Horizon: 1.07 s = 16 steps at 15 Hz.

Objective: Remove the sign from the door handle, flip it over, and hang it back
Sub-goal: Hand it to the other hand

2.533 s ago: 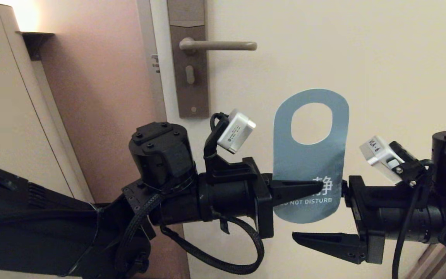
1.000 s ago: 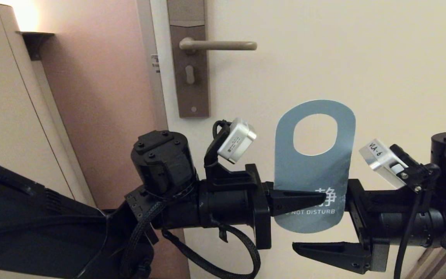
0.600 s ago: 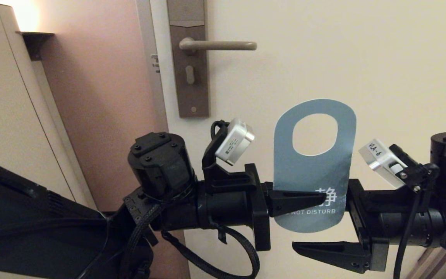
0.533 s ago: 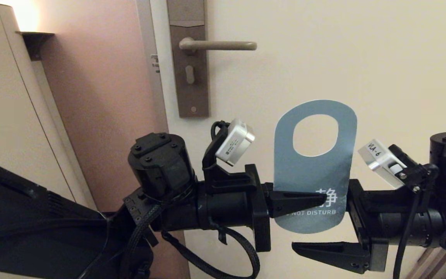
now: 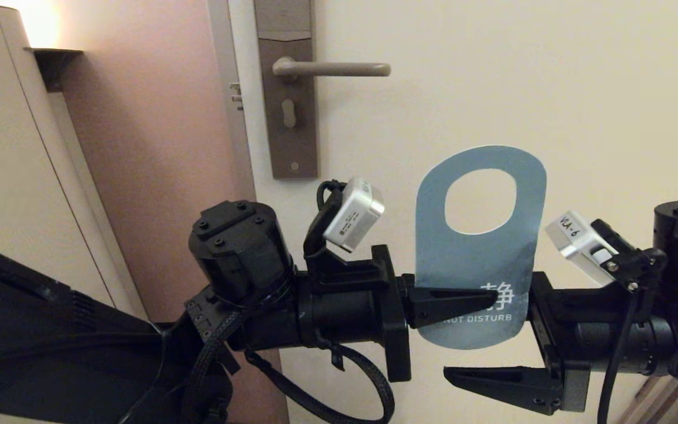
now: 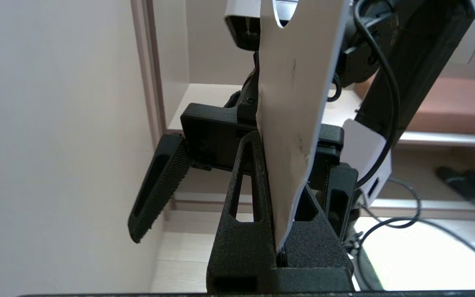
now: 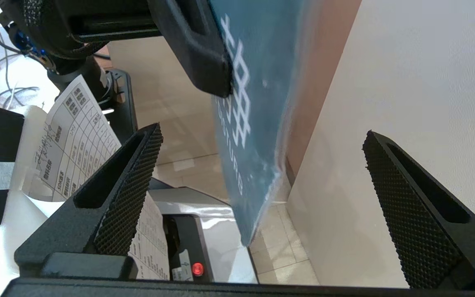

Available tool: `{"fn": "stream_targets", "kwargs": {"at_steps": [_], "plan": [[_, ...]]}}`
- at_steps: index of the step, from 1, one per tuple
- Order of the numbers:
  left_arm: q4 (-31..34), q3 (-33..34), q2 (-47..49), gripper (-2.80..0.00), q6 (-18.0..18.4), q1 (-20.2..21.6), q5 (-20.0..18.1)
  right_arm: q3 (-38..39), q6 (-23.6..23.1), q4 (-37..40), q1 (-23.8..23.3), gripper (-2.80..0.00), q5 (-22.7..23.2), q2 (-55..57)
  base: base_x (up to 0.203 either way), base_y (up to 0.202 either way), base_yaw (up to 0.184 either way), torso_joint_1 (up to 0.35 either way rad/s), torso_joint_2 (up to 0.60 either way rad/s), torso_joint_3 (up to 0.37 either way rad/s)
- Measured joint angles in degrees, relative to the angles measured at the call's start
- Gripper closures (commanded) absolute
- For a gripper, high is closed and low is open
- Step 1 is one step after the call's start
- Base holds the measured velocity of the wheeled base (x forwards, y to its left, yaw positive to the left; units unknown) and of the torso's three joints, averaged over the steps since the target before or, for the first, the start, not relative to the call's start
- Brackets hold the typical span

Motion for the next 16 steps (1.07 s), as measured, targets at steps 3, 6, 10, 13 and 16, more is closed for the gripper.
{"fn": "stream_targets", "kwargs": {"at_steps": [3,6,10,13,16], "plan": [[0.1,0.9,0.0,0.00,0.5,-0.2,0.0,0.1,0.0,0.0,0.0,-2.80,0.0,0.0,0.000,0.000,0.000,0.000,0.00,0.000],[0.1,1.3,0.0,0.00,0.4,-0.3,0.0,0.2,0.0,0.0,0.0,-2.80,0.1,0.0,0.000,0.000,0.000,0.000,0.00,0.000],[0.1,1.3,0.0,0.00,0.4,-0.3,0.0,0.4,0.3,-2.7,0.0,0.00,0.2,0.7,0.000,0.000,0.000,0.000,0.00,0.000],[0.1,1.3,0.1,0.00,0.2,-0.3,0.0,0.3,0.7,-3.0,0.0,0.00,0.2,1.3,0.000,0.000,0.000,0.000,0.00,0.000],[0.1,1.3,0.3,0.00,0.1,-0.2,0.2,0.3,0.7,-2.9,0.0,0.00,0.4,1.8,0.000,0.000,0.000,0.000,0.00,0.000]]}}
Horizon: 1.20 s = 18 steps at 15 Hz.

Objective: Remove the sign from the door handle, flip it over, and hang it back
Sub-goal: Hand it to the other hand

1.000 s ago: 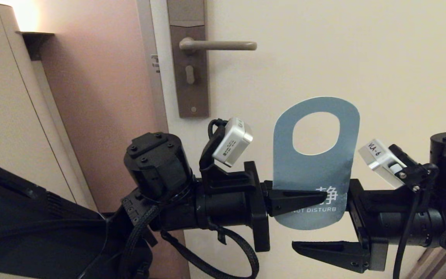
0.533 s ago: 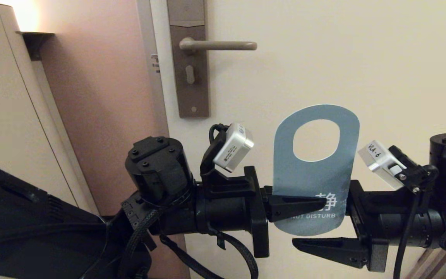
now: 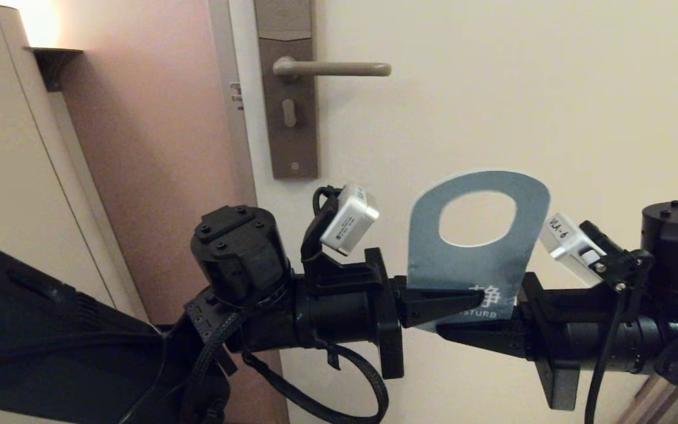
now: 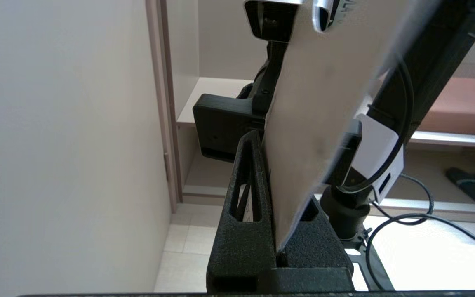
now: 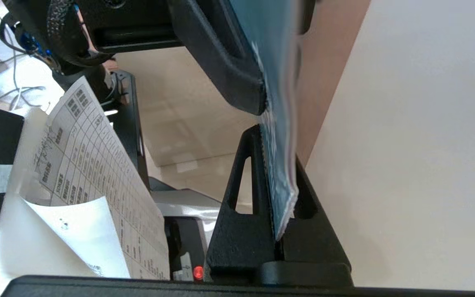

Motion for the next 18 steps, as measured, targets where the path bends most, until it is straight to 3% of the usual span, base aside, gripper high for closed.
{"fn": "stream_targets", "kwargs": {"at_steps": [9,10,18], "plan": [[-0.2,0.7,0.7,0.00,-0.1,-0.1,-1.0,-0.1,-0.1,0.0,0.0,0.00,-0.3,0.6,0.000,0.000,0.000,0.000,0.00,0.000],[-0.4,1.2,0.7,-2.80,-0.1,-0.1,-1.2,0.0,-0.1,0.0,0.0,0.00,-0.2,0.6,0.000,0.000,0.000,0.000,0.00,0.000],[-3.3,2.4,0.7,-2.80,-0.1,-0.2,-2.7,0.3,-0.1,-0.4,0.0,0.00,-0.4,0.5,0.000,0.000,0.000,0.000,0.00,0.000]]}}
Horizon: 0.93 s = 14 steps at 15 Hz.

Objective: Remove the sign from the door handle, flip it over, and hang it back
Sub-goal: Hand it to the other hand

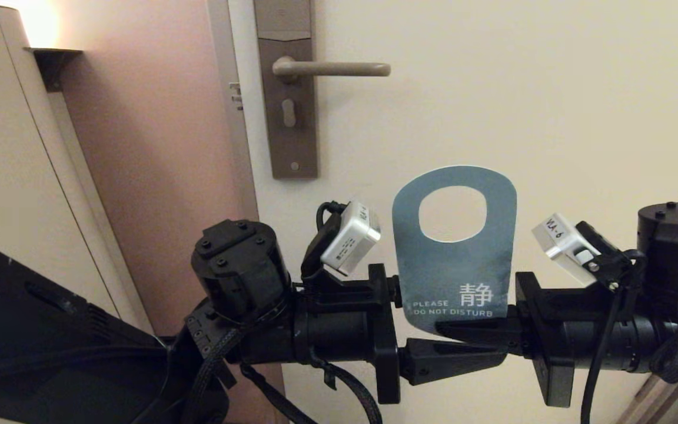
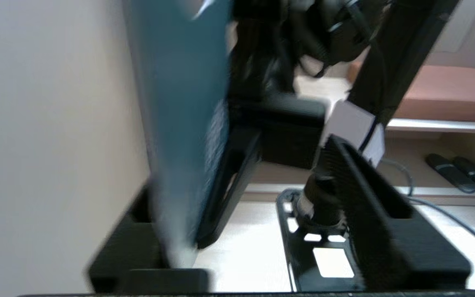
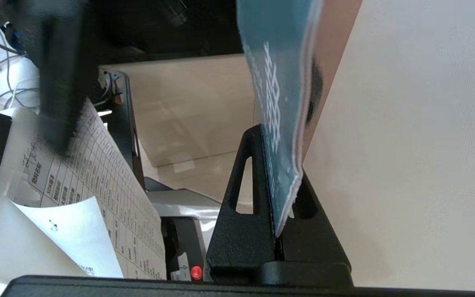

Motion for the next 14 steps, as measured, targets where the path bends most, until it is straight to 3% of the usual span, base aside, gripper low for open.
{"fn": "stream_targets", "kwargs": {"at_steps": [10,14], "plan": [[-7.4,4.2,1.1,-2.80,-1.9,0.6,-0.3,0.9,0.0,-0.1,-0.2,0.00,0.0,-0.4,0.000,0.000,0.000,0.000,0.00,0.000],[-11.3,7.3,1.3,-2.80,-2.5,3.1,-0.4,0.8,0.0,-0.1,-0.3,0.00,0.0,-0.4,0.000,0.000,0.000,0.000,0.00,0.000]]}}
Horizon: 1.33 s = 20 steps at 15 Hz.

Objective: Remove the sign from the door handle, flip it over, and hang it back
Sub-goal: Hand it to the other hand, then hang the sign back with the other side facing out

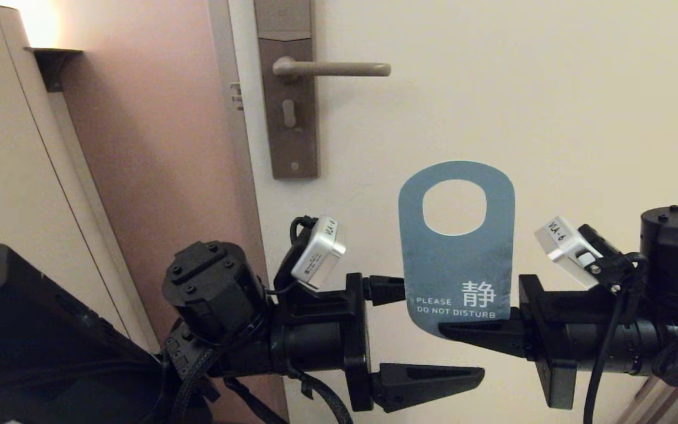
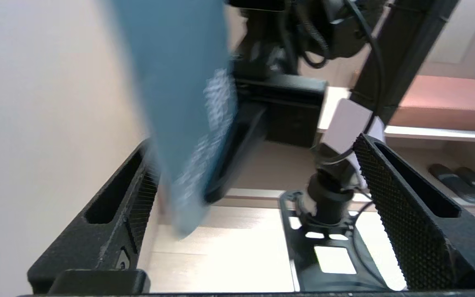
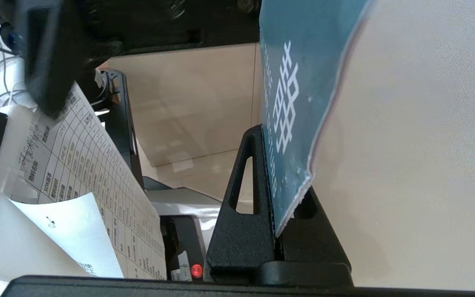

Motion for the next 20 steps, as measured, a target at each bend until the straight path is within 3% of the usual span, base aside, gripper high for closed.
{"fn": "stream_targets", "kwargs": {"at_steps": [20], "plan": [[-1.0,12.0,-6.9,-2.80,0.0,4.3,0.0,1.0,-0.1,0.0,-1.9,0.00,-0.1,-1.2,0.000,0.000,0.000,0.000,0.00,0.000]]}}
